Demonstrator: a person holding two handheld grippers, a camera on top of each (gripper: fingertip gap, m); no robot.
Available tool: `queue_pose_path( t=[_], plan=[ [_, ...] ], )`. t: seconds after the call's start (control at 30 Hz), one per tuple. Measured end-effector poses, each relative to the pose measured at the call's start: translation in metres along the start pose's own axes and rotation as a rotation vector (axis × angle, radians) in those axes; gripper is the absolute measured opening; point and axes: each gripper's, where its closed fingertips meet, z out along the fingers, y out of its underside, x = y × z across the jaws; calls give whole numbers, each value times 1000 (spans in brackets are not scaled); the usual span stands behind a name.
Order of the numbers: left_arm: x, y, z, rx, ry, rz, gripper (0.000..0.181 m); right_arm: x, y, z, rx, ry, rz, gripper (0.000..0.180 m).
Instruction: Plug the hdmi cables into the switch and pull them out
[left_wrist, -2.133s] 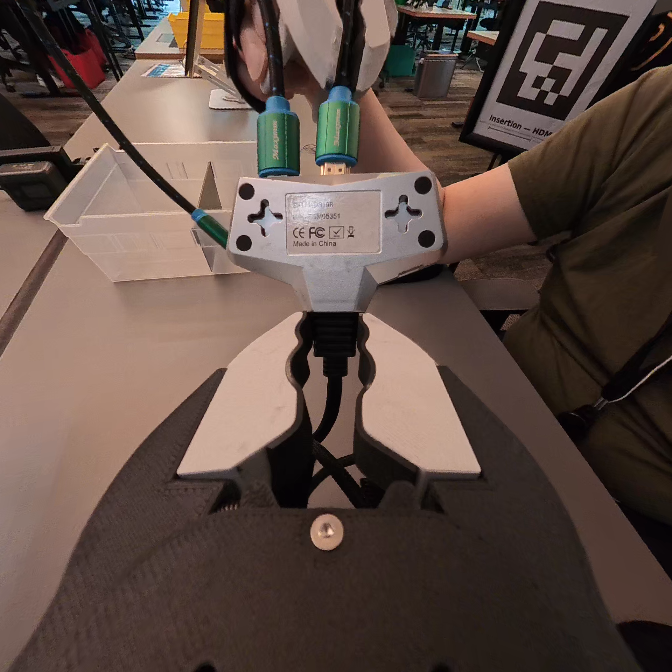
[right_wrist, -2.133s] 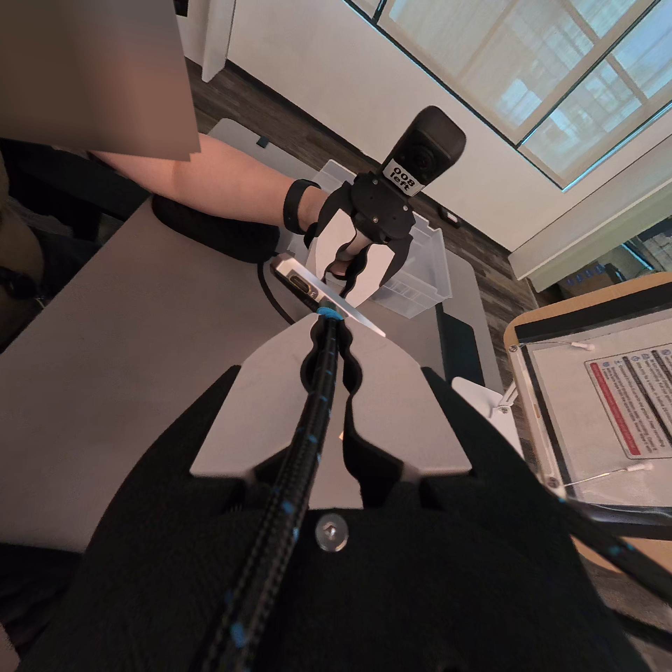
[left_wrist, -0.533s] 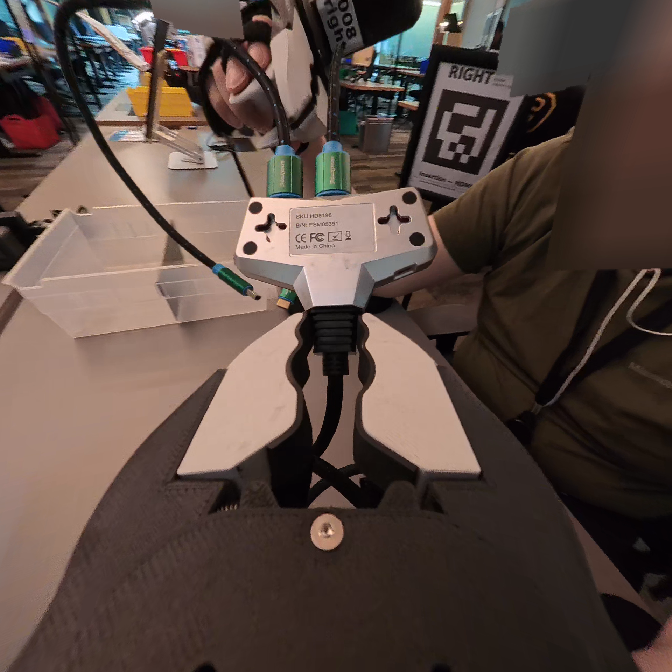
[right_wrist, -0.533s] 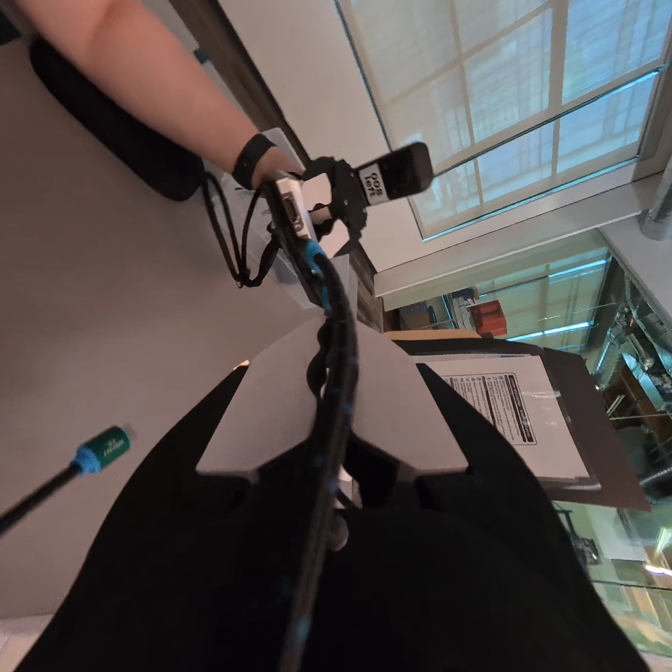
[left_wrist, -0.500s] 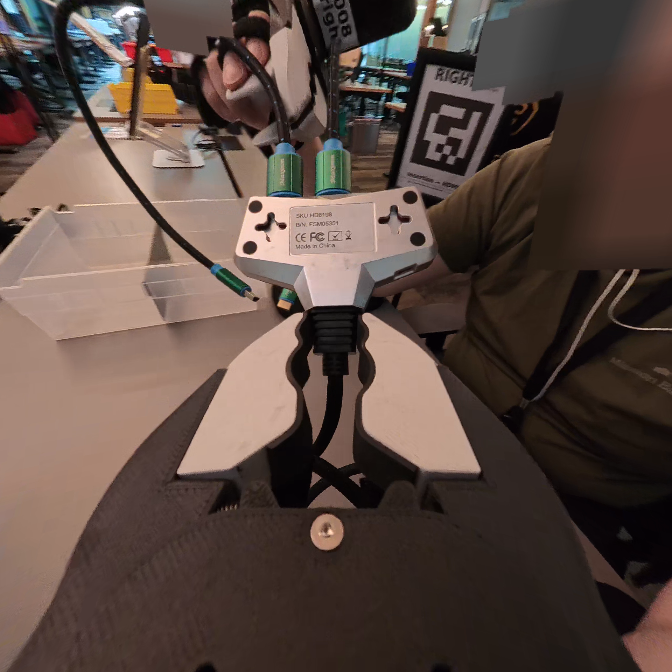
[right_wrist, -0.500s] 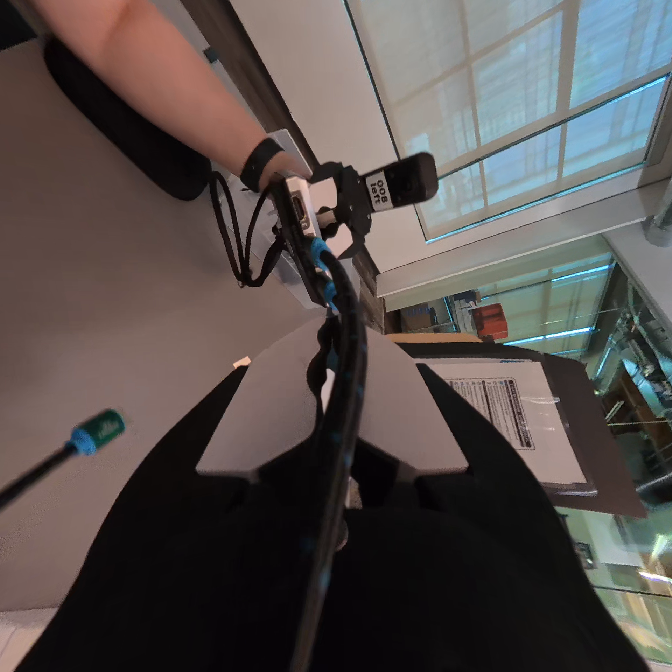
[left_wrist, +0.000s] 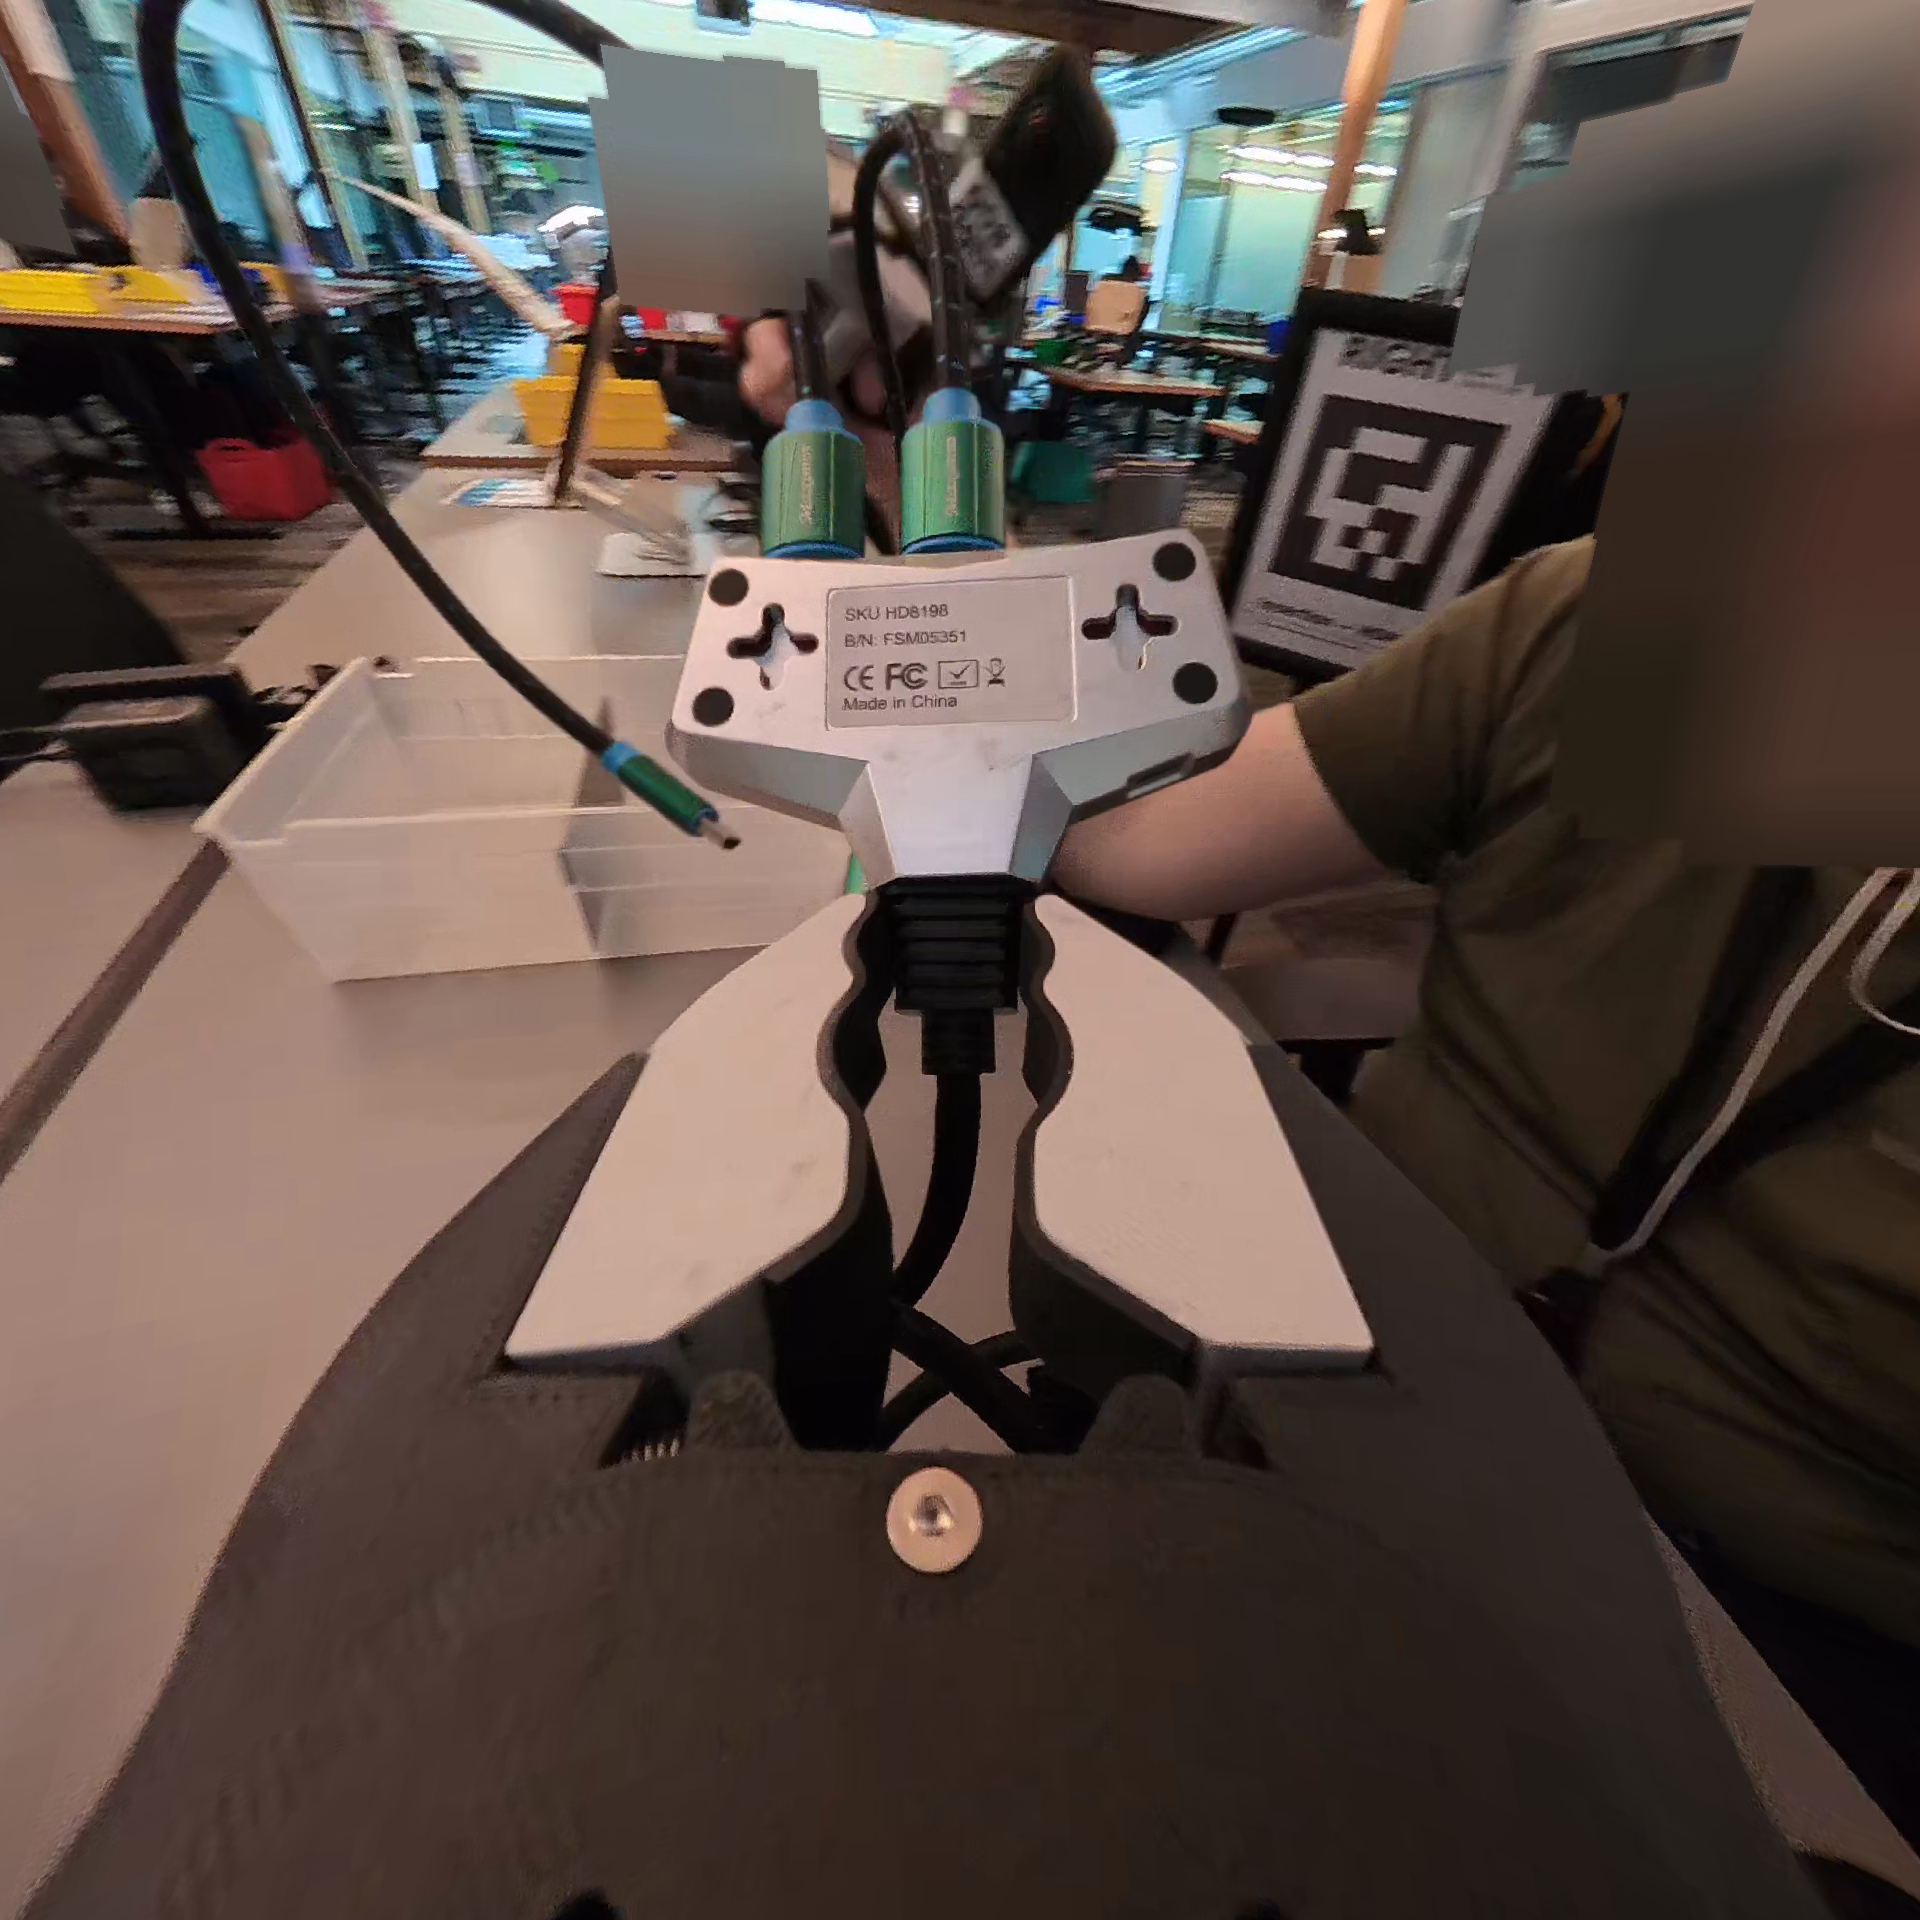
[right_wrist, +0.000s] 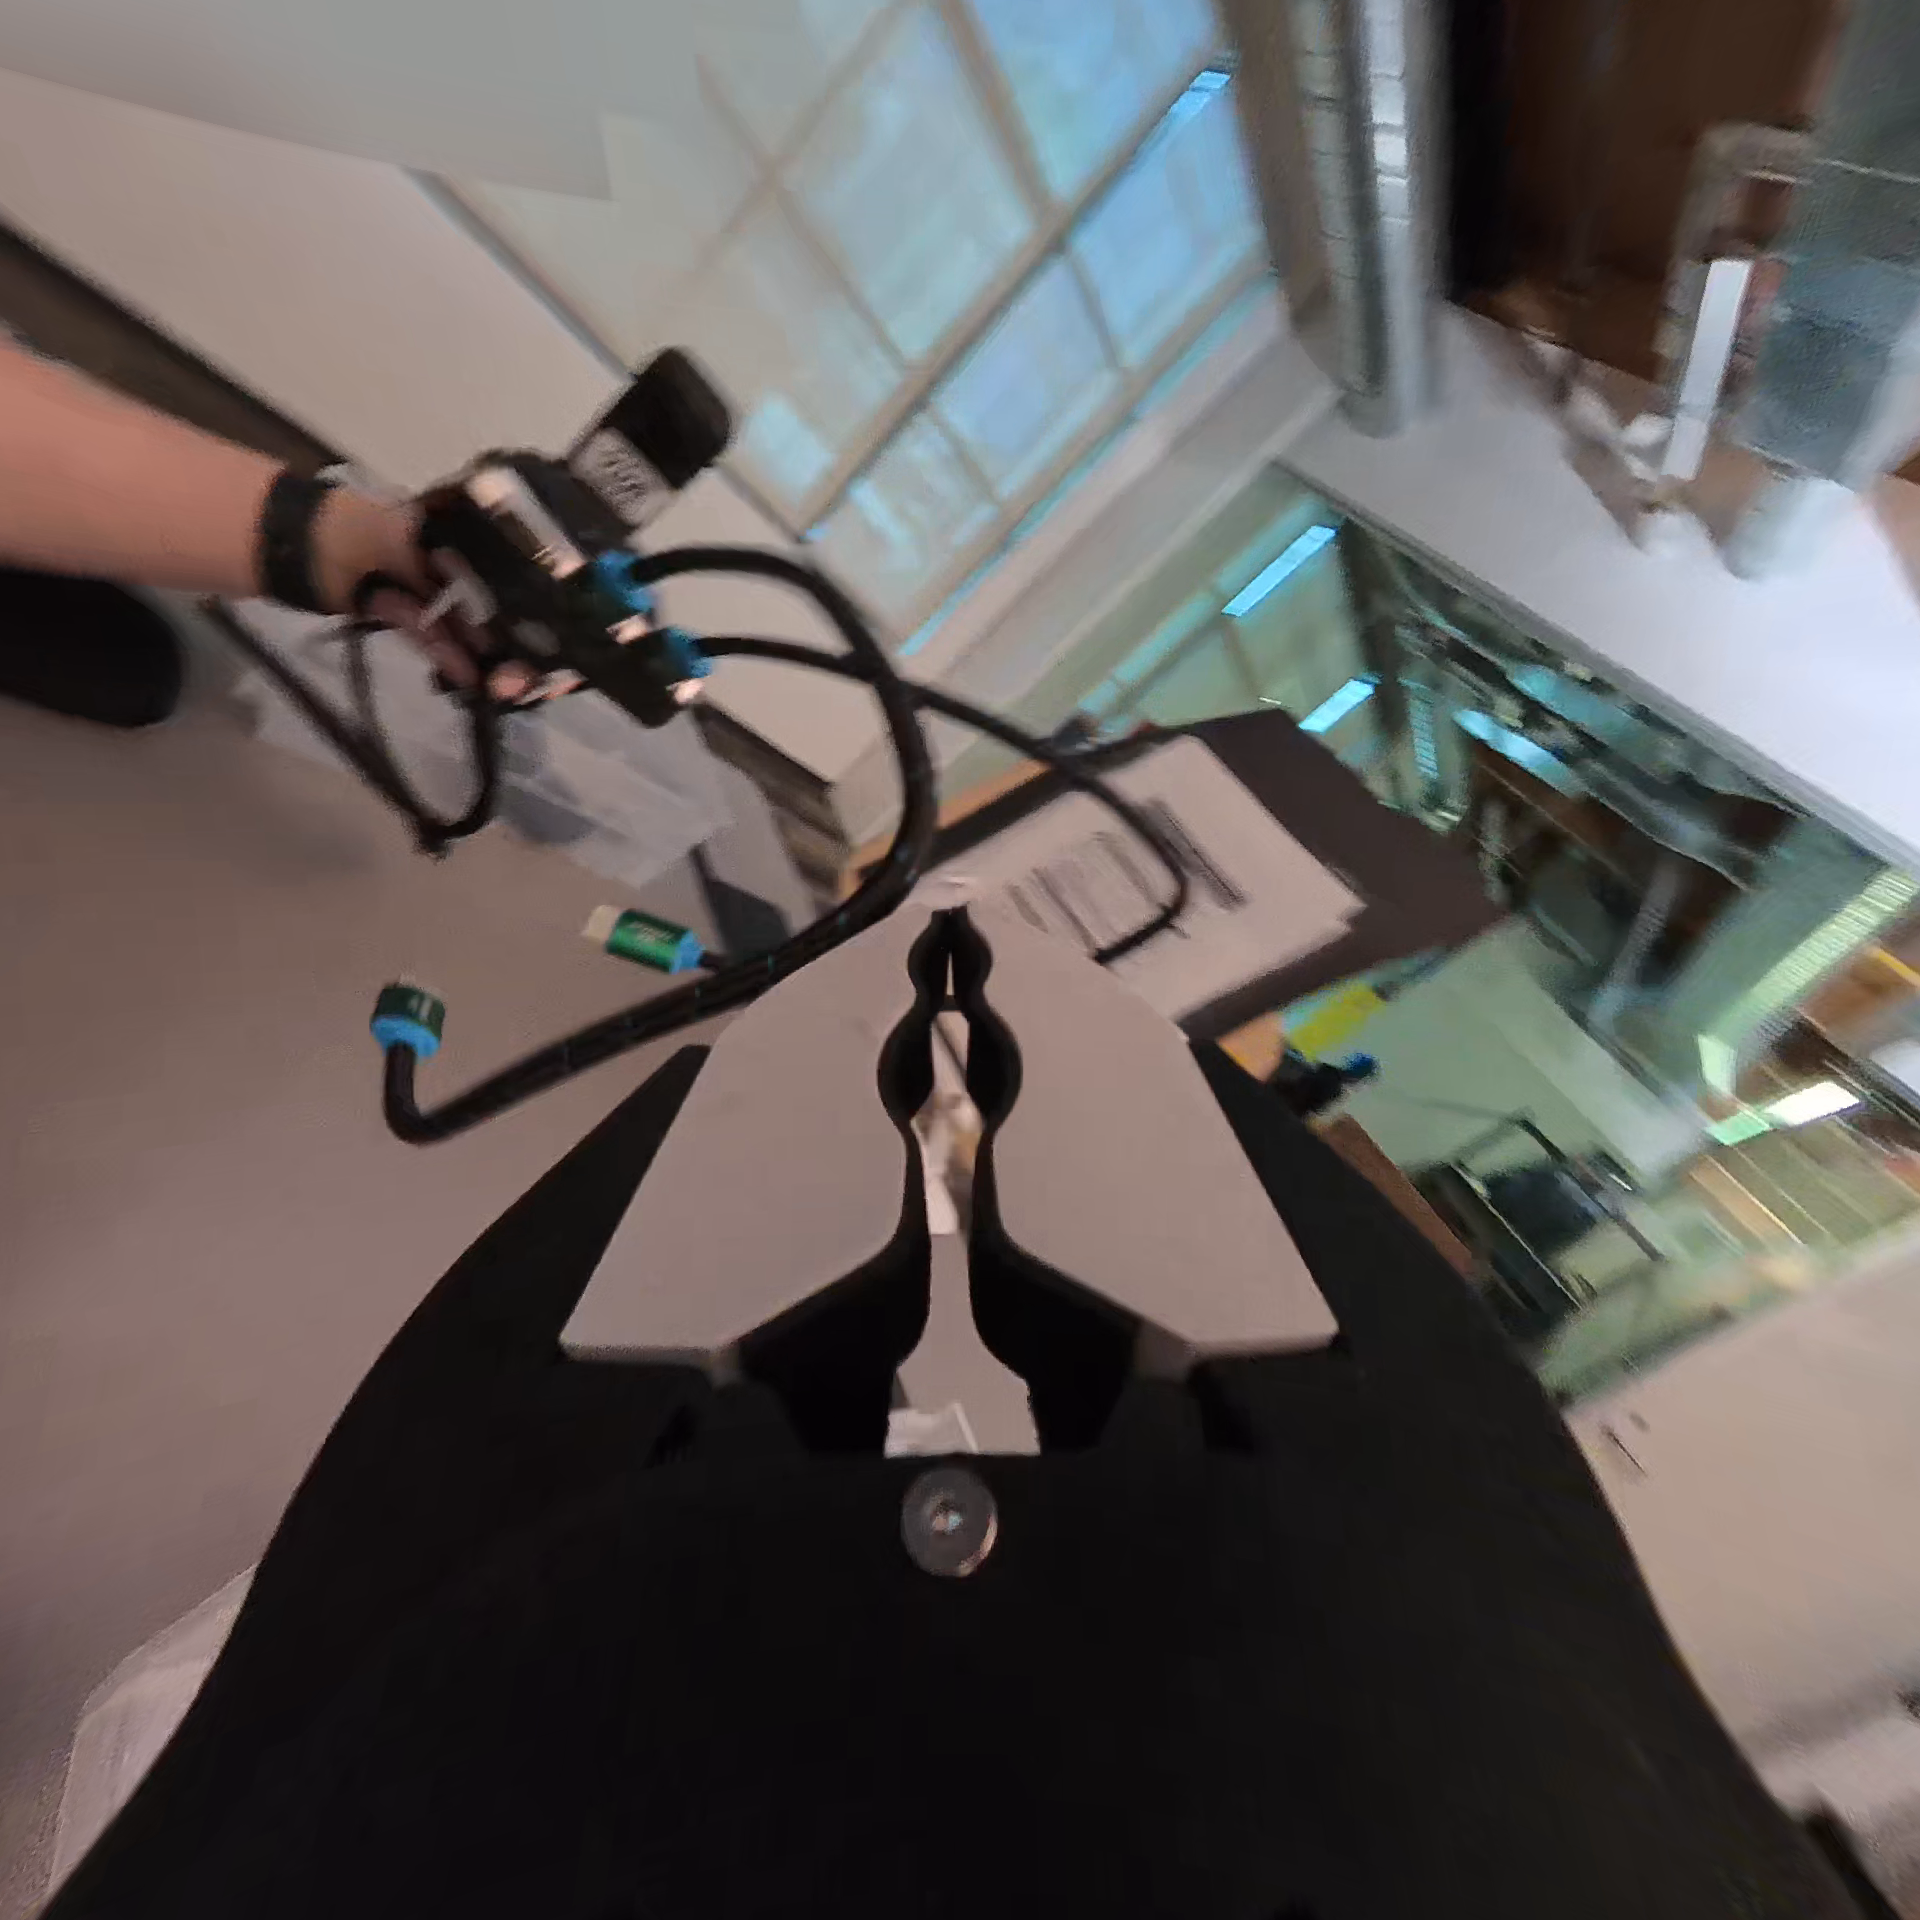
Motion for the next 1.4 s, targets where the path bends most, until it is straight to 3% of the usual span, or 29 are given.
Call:
queue_pose_path(
  t=[0.13, 0.27, 0.33, 0.43, 0.53, 0.63, 0.8, 1.07, 1.27, 1.4],
  plan=[
    [-23, 1, 3, 12, -139, 1, 23, 49, -17, -31, -98, 341, 121, 0],
    [-44, -1, 5, 22, -320, 42, 22, 14, -36, 15, -87, 136, 384, 1],
    [-53, -4, 7, 27, -428, 74, 22, -5, -28, 54, -126, 23, 576, 11],
    [-62, -7, 9, 26, -581, 137, 22, -38, -3, 115, -252, -141, 855, 55],
    [-69, -10, 7, 15, -756, 237, 22, -49, 7, 161, -190, -174, 992, 70],
    [-73, -13, 3, 3, -889, 324, 22, -49, 18, 184, -141, -116, 1037, 69],
    [-77, -18, -12, -37, -1063, 429, 22, -76, 44, 199, -304, -125, 1038, 71],
    [-80, -24, -32, -27, -1170, 439, 22, -101, 32, 243, -31, -120, 1208, 35],
    [-80, -21, -22, -141, -1237, 593, 22, -95, 31, 241, 214, -127, 1423, 21],
    [-82, -18, -22, -181, -1259, 620, 22, -97, 34, 242, 239, -171, 1437, 24]
  ],
)
